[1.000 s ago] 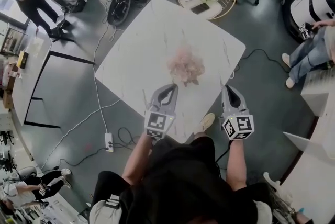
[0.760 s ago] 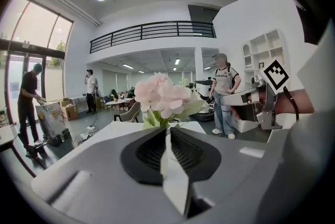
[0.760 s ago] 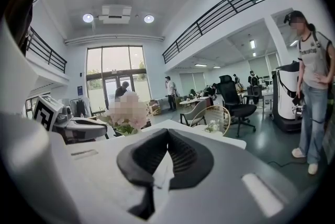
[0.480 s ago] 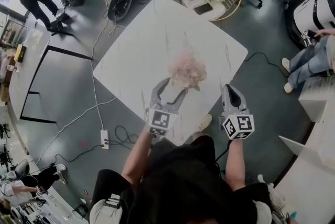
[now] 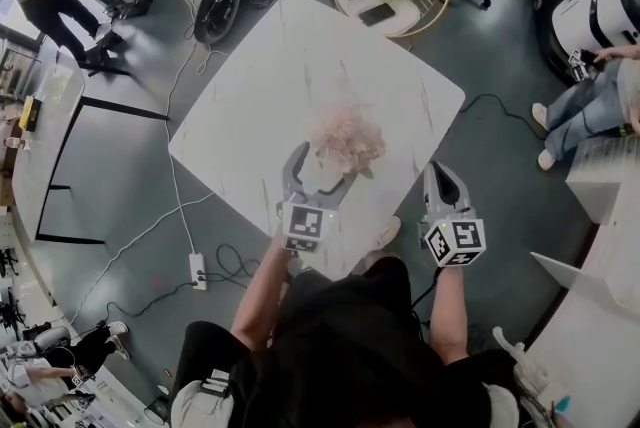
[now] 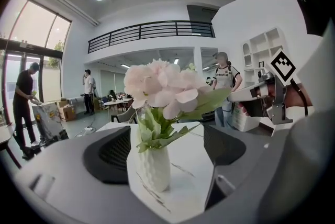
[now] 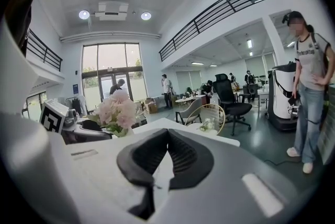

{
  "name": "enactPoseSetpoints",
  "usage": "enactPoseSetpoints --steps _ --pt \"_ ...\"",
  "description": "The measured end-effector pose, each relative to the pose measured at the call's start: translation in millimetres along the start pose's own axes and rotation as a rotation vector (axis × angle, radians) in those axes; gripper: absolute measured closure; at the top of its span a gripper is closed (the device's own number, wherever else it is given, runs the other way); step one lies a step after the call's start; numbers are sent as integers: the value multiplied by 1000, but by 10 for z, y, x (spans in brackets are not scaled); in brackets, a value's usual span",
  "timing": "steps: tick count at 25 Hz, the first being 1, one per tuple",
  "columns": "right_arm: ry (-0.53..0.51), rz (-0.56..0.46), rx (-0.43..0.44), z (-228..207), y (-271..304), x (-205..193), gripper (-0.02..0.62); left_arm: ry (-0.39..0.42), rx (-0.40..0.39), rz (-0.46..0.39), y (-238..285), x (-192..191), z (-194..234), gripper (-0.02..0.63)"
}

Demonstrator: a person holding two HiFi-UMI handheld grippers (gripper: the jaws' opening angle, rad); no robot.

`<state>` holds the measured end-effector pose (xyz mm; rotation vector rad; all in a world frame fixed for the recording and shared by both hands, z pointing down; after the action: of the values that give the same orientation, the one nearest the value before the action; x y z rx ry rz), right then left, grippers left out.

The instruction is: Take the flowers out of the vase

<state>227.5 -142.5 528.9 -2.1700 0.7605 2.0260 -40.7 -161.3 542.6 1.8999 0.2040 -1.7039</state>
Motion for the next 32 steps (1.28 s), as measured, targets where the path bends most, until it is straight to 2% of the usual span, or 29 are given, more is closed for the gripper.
enactPoseSetpoints --steps 17,32 --pt "7 14 -39 -259 -61 -34 592 -5 5 6 329 39 9 160" --pt "10 13 -55 -304 -58 -12 592 -43 43 3 376 105 64 361"
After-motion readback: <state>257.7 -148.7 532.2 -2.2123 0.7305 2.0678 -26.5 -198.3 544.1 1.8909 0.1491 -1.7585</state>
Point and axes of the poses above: the fingertips, and each gripper's own axes: y forward along the fingers, z to its left, x out of its top, the point moved 8 cm from there along -y, backward along the fingers, and after that the axes turned 4 degrees about -y, right-handed, at the moved point
